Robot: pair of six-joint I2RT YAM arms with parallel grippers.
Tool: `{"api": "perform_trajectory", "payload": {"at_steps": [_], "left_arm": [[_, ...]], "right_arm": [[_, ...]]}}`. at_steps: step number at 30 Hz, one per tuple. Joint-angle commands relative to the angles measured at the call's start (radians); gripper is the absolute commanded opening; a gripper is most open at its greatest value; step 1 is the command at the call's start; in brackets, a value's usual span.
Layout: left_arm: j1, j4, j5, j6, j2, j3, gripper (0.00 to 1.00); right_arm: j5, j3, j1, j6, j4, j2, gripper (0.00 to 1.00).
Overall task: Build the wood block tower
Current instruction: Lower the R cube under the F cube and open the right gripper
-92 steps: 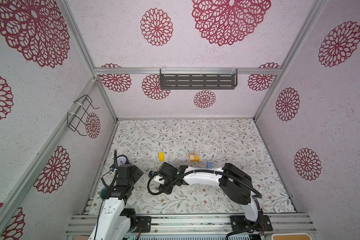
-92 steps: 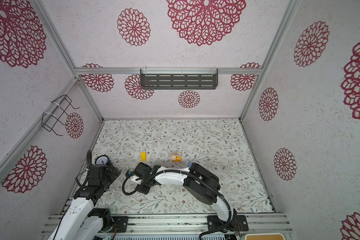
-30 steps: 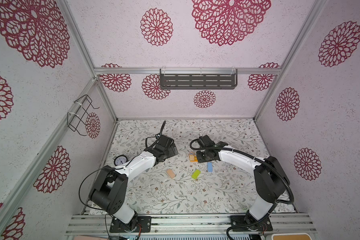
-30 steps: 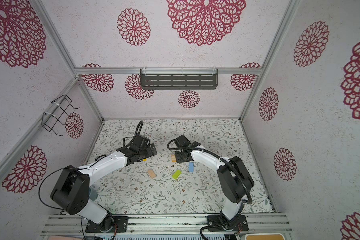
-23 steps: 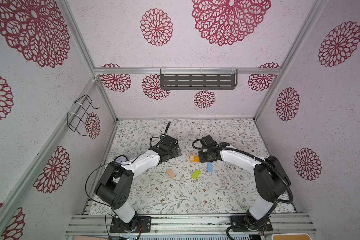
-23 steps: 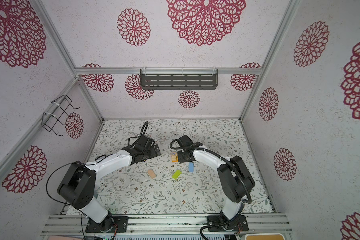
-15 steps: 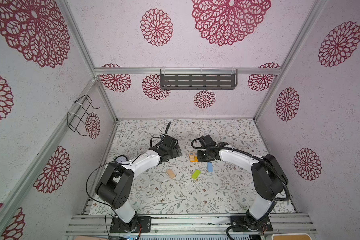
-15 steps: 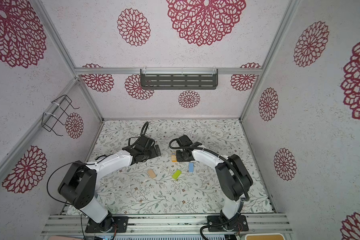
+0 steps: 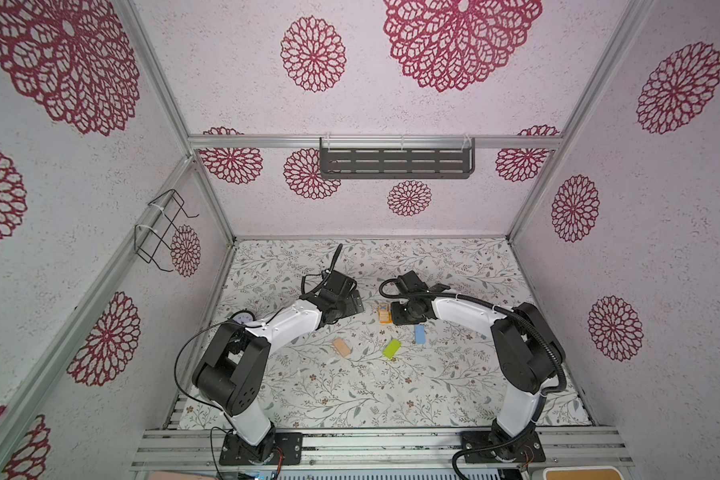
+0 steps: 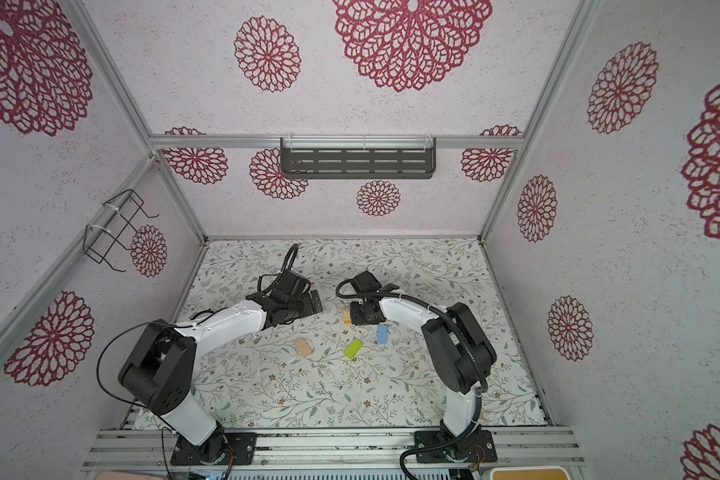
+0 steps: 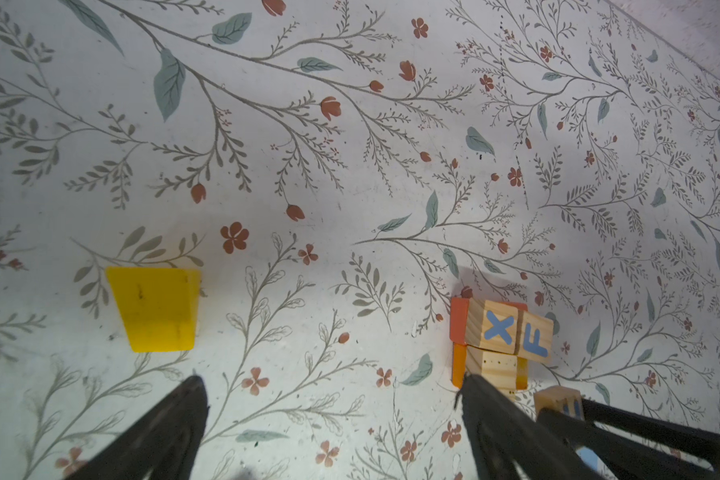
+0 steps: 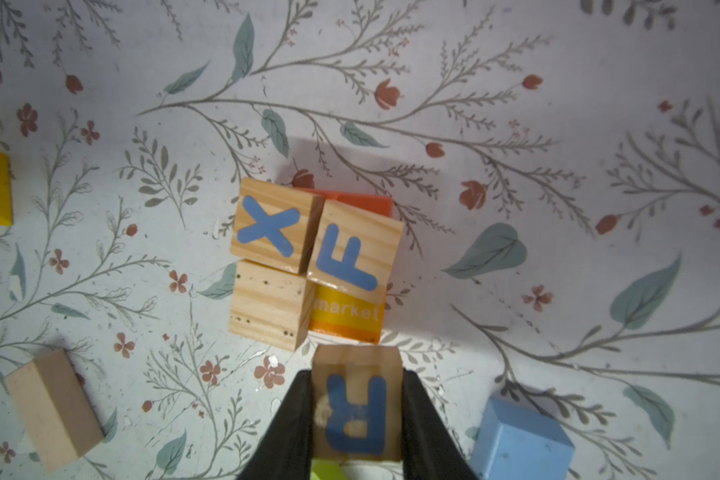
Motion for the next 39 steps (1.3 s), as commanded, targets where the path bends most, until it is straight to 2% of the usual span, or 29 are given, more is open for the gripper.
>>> {"api": "perform_trajectory", "payload": {"at_steps": [1,32,39], "left_arm": [[-0.007,0.034,0.005,0.007,0.013,0.005,0.98],[-0.009,0.023,0.003,0.017,0.007,0.001,0.96],[-0.009,0.023,0.008,0.018,0.008,0.001,0.96]], "right_arm": [[-0.007,0.033,-0.005,0.016,0.009,0.014,0.2],[0.001,0.068,-0.011,0.018,0.018,0.051,0.22],[0.013,0.07,-0.011,0.019,0.016,0.051,0.25]]}}
